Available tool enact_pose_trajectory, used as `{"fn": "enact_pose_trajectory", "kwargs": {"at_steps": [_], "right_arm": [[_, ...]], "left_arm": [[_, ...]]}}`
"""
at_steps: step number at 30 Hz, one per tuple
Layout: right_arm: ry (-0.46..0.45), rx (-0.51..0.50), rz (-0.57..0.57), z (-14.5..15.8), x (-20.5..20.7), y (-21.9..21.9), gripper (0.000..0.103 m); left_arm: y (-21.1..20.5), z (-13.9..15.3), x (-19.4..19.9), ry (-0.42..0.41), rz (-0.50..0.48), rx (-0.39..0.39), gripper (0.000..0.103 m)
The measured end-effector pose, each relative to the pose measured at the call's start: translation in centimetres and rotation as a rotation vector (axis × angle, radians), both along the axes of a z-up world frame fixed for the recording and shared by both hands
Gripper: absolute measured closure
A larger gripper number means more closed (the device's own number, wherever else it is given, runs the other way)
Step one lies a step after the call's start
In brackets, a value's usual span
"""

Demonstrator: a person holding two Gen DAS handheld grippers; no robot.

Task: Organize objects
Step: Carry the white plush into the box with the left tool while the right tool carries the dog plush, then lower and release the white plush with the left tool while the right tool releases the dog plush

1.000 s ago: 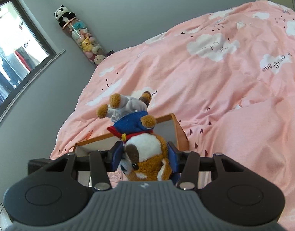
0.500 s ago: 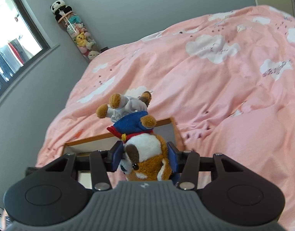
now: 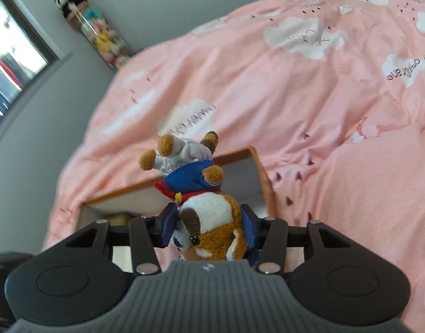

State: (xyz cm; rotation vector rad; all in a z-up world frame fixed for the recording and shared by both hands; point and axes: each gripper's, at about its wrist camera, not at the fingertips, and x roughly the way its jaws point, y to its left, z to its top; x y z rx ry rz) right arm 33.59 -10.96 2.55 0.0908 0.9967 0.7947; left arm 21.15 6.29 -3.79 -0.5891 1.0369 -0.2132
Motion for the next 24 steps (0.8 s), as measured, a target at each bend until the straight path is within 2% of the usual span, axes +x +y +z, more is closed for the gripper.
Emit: {"fn": "enact_pose_trajectory", "kwargs": {"at_steps": [3, 6, 10, 14, 19, 24], "right_arm": [[-0.031, -0.095, 0.017, -1.0, 0.0, 1.2, 0.052], [-0.102, -0.179, 0.039, -1.3, -0.5, 2.4, 0.052], [-0.135, -0.311, 0.126, -2.3, -0.5, 4.4, 0.052], [-0.144, -0.414, 0.215, -3.3, -0.6, 6.0, 0.052], [-0.179, -0.449, 0.254, -3.2, -0.8, 6.5, 0.048], [-0.213, -0.411, 0.278, -1.7, -1.3, 5.6, 0.046]], "left_arm": [[0.1, 0.3, -0.1, -0.014, 0.028, 0.032, 0.087], [1.5, 0.7, -0.8, -0.014, 0.049, 0.032, 0.087], [1.0, 1.1, -1.5, -0.013, 0.063, 0.035, 0.087], [0.3, 0.4, 0.5, -0.008, 0.073, 0.037, 0.087], [0.6, 0.1, 1.1, -0.016, 0.084, 0.040, 0.087], [1.1, 0.1, 1.9, -0.039, 0.099, 0.044, 0.087]]}}
